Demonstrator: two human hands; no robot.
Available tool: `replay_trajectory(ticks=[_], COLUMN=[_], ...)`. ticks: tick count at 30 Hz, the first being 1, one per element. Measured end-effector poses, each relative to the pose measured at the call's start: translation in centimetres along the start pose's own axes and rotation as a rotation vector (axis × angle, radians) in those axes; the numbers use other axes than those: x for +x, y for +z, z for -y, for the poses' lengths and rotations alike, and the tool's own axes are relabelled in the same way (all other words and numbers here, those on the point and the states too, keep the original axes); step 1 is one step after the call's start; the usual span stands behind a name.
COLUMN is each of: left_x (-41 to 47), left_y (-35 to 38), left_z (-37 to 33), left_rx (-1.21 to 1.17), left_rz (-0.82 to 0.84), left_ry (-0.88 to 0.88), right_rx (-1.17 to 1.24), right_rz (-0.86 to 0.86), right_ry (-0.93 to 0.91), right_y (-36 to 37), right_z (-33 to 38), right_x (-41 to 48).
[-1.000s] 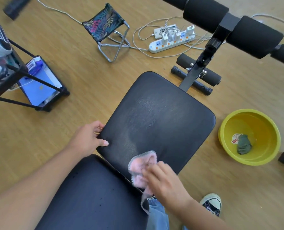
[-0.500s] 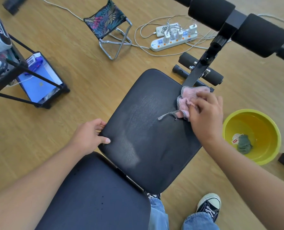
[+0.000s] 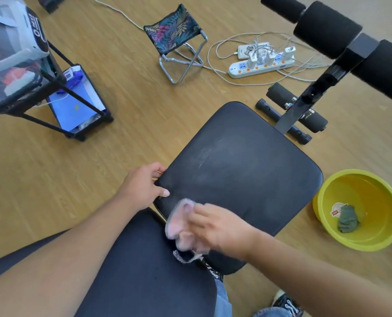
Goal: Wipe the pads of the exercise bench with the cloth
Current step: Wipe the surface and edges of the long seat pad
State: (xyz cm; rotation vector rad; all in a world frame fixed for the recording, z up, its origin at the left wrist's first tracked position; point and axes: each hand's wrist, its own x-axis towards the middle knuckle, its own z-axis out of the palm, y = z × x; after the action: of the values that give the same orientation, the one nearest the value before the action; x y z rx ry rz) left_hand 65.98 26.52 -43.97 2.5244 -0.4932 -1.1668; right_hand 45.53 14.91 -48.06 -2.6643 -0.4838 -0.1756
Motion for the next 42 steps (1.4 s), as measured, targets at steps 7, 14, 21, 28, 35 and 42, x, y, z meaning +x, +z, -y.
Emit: replay_trajectory(ticks=[7, 14, 21, 28, 35, 42], left_x=[-0.2, -0.3, -0.4, -0.9, -1.0, -1.0], left_y=[0.2, -0.4, -1.1, -0.4, -0.5, -0.6], left_z=[0.3, 0.2, -0.5, 0.1, 0.1, -0.3], left_rx=[-0.019, 0.091, 0.259, 0.196, 0.202, 0.208], left_rz=[-0.031, -0.027, -0.022, -0.063, -0.114, -0.122], left_ry=[0.001, 0.085, 0.097, 0.060, 0.072, 0.043], right_rx=[-0.008, 0.164, 0.008, 0.000, 0.170, 0.013], right_rz=[-0.589, -0.382, -0.044, -0.592, -0.404, 0.034], right_ry=[1.071, 0.659, 0.153, 1.127, 0.763, 0.143], right_y=[-4.5, 1.4, -2.3, -6.1, -0.1, 0.0], right_z=[-10.1, 1.1, -5.5, -13.1, -0.8, -2.2], right_x=[2.3, 6.3, 4.8, 3.3, 7.4, 6.5])
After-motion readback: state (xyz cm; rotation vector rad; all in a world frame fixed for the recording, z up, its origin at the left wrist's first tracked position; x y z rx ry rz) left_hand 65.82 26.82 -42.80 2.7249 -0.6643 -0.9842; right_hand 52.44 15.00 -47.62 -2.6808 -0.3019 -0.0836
